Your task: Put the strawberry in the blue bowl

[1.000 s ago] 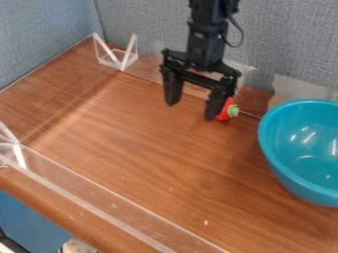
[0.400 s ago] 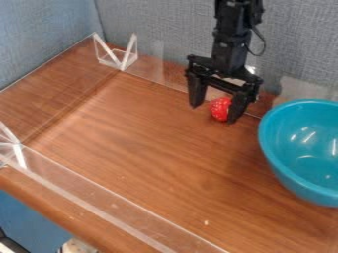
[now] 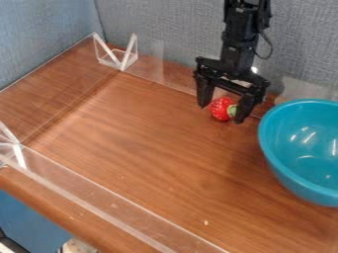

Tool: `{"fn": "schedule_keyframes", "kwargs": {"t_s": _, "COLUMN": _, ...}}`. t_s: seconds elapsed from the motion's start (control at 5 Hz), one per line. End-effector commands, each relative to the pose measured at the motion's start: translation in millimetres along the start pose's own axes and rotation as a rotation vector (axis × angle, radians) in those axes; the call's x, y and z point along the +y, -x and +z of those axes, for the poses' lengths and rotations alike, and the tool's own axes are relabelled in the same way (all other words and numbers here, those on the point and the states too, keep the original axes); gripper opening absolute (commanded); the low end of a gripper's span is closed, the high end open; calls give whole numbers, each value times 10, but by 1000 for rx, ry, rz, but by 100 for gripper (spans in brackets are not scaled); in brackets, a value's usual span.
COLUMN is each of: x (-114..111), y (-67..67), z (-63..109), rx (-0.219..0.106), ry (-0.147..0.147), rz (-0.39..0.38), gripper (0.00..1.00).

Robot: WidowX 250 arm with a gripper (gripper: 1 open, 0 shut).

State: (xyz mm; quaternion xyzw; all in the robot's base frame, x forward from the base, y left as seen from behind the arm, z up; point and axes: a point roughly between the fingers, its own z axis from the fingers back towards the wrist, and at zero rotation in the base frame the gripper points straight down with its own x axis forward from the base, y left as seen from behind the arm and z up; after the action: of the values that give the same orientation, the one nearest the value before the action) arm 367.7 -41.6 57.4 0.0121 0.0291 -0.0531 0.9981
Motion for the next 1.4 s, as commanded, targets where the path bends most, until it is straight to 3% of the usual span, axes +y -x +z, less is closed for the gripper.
{"fn": "schedule_keyframes", "kwargs": {"t_s": 0.0, "x": -30, "y": -144, "z": 212, "rx": -87, "ry": -6, "rz": -3, "gripper": 100}}
{"fn": "schedule_keyframes", "kwargs": {"t_s": 1.2, "x": -54, "y": -410, "z": 16, "rx": -94, "ry": -18, "rz": 24, "gripper": 100}}
